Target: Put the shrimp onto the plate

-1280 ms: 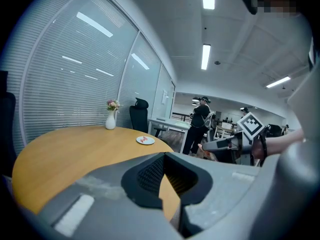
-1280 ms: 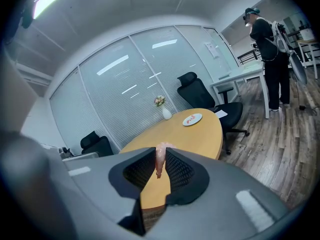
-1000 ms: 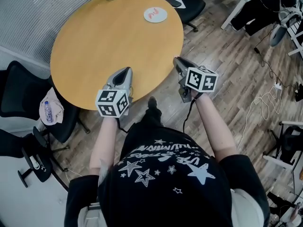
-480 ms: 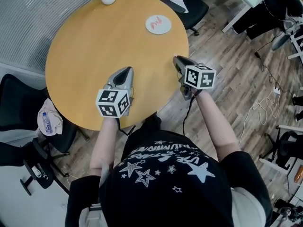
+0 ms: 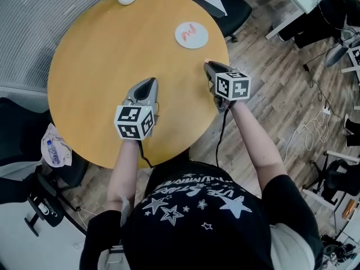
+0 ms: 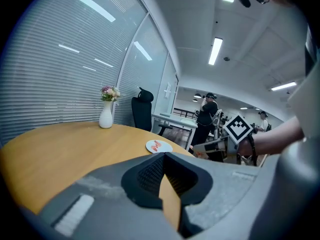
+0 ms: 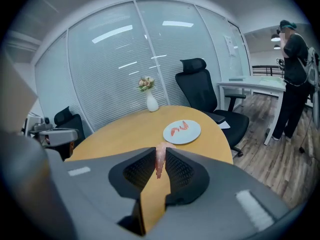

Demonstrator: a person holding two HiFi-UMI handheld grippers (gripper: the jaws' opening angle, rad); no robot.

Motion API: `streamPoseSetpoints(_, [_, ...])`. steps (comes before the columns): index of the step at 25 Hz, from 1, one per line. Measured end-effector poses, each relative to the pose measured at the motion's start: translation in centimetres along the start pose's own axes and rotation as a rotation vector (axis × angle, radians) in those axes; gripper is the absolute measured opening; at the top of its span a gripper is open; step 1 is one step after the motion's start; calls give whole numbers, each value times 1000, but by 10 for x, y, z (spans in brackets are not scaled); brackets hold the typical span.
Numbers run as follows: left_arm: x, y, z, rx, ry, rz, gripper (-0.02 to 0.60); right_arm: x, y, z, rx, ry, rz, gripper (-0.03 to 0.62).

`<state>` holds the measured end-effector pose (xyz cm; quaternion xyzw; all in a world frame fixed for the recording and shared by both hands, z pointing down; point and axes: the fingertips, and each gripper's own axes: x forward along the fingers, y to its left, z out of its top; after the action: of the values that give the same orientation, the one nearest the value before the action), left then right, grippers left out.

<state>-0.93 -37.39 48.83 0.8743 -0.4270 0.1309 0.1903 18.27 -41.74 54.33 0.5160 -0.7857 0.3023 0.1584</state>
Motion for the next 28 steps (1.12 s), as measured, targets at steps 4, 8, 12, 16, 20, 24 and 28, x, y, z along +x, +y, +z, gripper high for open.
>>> streamPoseSetpoints(4, [18, 12, -5, -4, 22, 0, 2, 30, -14, 10, -63, 39, -22, 64])
streamPoseSetpoints(8, [31, 23, -15, -15, 47, -3, 2, 56, -27, 21, -123, 67, -36, 64])
streamPoseSetpoints(12, [40, 34, -27, -17, 70, -6, 2, 82, -33, 25, -165, 96, -38, 64])
streamPoseSetpoints(16, [48, 40, -37, -41, 89, -11, 2, 104, -39, 23, -218, 132, -30, 64])
streamPoseSetpoints(20, [53, 47, -43, -51, 98, -7, 2, 121, -46, 23, -268, 169, -31, 64])
streamPoseSetpoints(24, [59, 53, -46, -35, 98, 2, 2, 131, -51, 25, -291, 182, -39, 65])
streamPoseSetpoints(28, [65, 56, -51, -38, 107, 5, 2, 144, -55, 28, -345, 198, -55, 65])
